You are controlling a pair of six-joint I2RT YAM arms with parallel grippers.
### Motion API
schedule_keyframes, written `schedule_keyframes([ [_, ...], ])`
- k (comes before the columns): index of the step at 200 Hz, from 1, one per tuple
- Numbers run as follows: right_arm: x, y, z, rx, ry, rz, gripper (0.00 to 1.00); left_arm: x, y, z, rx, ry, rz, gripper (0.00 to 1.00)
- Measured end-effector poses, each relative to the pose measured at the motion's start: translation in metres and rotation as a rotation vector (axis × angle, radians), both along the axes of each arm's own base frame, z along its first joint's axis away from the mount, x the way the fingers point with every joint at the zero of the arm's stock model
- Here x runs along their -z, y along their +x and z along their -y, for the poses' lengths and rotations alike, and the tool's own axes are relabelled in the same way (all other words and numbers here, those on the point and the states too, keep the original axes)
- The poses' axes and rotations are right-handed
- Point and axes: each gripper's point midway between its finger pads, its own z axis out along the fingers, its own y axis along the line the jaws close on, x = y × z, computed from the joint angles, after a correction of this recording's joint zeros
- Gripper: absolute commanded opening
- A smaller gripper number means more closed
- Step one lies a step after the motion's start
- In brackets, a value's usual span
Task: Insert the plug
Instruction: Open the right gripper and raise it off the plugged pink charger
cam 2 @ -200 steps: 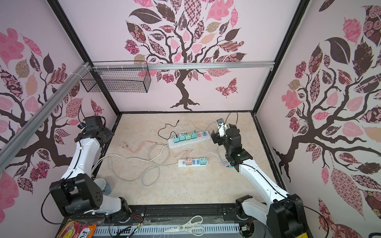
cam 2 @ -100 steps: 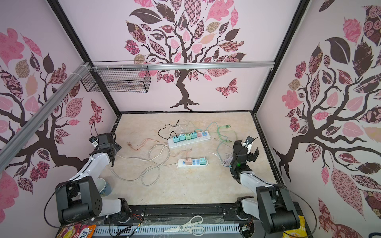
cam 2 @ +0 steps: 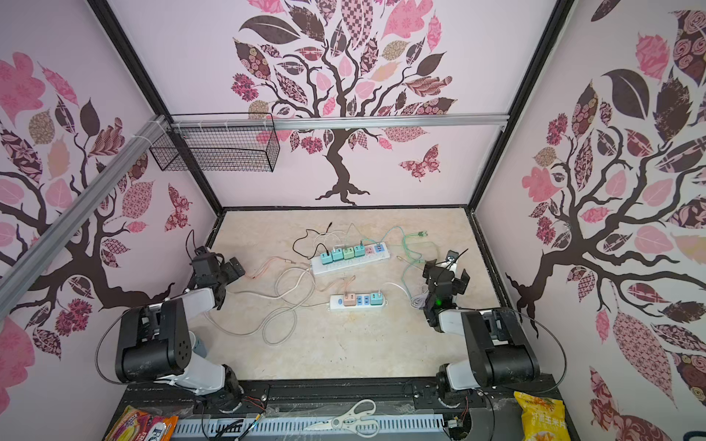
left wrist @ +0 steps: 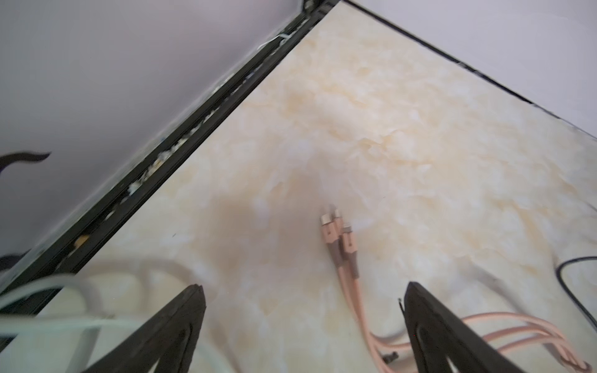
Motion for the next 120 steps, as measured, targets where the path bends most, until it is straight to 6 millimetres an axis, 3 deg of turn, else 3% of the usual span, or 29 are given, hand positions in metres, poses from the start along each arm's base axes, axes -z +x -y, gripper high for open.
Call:
schedule_keyframes([
  [32, -0.003, 0.009, -0.023, -0.138, 0.034, 0.025, 1.0, 0.011, 0.018, 0.058, 0.23, 0.059, -0.02, 0.98],
  [46, -0.007, 0.011, -0.03, -0.184, 0.039, 0.057, 1.0, 0.008, 0.021, 0.075, 0.303, 0.083, 0.004, 0.98],
  [60, -0.004, 0.007, -0.036, -0.222, 0.04, 0.088, 1.0, -0.002, 0.017, 0.08, 0.334, 0.113, 0.074, 0.98],
  [72, 0.01, 0.0, -0.038, -0.24, 0.038, 0.08, 1.0, -0.005, 0.006, 0.081, 0.34, 0.139, 0.129, 0.99],
  [92, 0.032, -0.006, -0.039, -0.251, 0.039, 0.007, 1.0, 0.008, -0.007, 0.081, 0.335, 0.155, 0.144, 0.98],
  [120, 0.01, 0.01, -0.039, -0.243, 0.037, 0.074, 1.0, -0.005, -0.002, 0.082, 0.324, 0.194, 0.198, 0.98],
])
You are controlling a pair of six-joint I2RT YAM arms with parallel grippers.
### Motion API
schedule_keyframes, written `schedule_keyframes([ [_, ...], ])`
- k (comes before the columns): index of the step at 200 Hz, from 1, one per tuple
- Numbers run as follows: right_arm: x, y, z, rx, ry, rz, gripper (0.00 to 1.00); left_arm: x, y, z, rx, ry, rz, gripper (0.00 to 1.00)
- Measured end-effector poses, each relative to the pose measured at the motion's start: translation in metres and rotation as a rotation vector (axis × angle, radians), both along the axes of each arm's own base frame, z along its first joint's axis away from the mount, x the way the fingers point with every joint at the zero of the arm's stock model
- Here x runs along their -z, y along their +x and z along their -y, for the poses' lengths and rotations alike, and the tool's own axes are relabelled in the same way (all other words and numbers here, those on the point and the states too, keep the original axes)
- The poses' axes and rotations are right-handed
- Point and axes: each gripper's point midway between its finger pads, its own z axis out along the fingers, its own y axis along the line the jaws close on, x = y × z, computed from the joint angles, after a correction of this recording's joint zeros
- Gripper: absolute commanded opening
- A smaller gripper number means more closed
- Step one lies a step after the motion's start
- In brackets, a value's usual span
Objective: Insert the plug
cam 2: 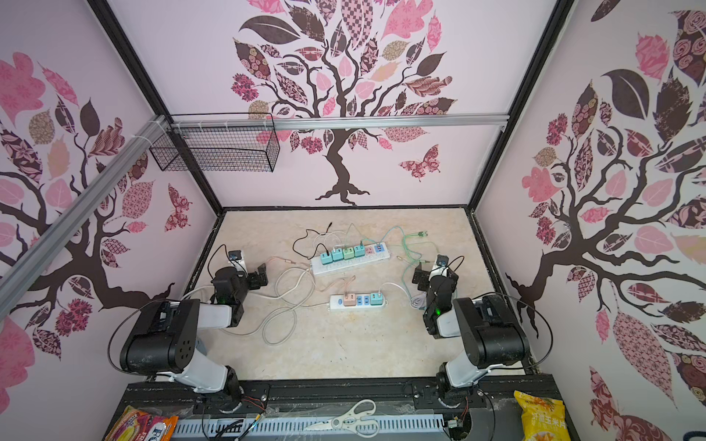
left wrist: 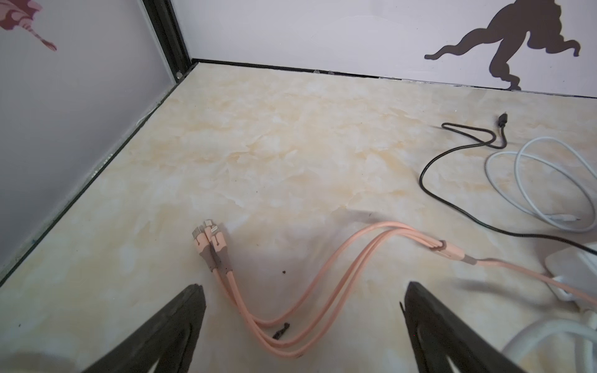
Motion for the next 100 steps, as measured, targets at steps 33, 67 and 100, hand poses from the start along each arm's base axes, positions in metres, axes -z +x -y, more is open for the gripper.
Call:
schedule_keyframes([
  [33, -0.003, 0.001, 0.001, 0.005, 0.003, 0.011, 0.99, -0.01, 0.004, -0.001, -0.01, 0.01, 0.044, 0.98],
  [67, -0.002, 0.001, 0.001, 0.007, 0.003, 0.01, 1.0, -0.01, 0.003, -0.003, -0.016, 0.015, 0.043, 0.98],
  [100, -0.002, 0.0, 0.001, 0.008, 0.003, 0.01, 1.0, -0.01, 0.003, -0.003, -0.018, 0.015, 0.042, 0.98],
])
